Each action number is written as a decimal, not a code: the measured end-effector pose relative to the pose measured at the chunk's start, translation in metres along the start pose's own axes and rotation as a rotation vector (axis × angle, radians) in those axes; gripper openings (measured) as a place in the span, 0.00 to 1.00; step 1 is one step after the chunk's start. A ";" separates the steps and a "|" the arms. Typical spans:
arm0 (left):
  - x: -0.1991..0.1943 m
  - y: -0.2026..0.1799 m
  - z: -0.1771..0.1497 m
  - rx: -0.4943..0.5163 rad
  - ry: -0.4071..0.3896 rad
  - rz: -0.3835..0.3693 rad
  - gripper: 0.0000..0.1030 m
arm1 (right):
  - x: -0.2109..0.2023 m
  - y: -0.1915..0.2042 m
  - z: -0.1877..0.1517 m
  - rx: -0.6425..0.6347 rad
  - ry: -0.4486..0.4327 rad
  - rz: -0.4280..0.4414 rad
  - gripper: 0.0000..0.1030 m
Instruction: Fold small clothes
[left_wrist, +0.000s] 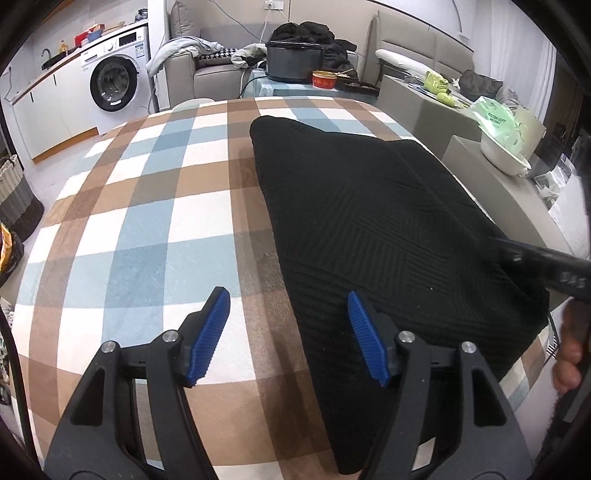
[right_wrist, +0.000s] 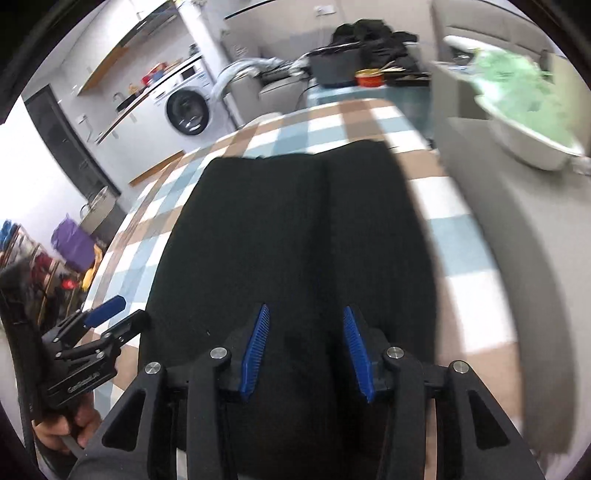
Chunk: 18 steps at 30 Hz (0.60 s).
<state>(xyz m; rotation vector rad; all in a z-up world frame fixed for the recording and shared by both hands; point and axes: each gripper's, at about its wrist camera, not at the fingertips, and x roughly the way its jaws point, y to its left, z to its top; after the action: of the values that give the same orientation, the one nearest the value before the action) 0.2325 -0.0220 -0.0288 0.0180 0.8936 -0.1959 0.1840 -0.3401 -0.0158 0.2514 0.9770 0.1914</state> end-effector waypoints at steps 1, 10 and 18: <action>-0.001 0.002 0.001 -0.003 -0.001 -0.001 0.63 | 0.008 0.002 0.002 0.000 0.019 0.007 0.42; 0.001 0.022 0.000 -0.035 0.001 0.003 0.63 | 0.043 -0.001 0.034 0.070 0.083 0.023 0.42; 0.008 0.026 0.000 -0.055 0.003 -0.015 0.63 | 0.074 0.003 0.071 0.083 0.134 -0.028 0.35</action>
<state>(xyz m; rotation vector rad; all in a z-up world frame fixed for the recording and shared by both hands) 0.2423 0.0022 -0.0363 -0.0393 0.9019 -0.1854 0.2837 -0.3260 -0.0355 0.3037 1.1221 0.1438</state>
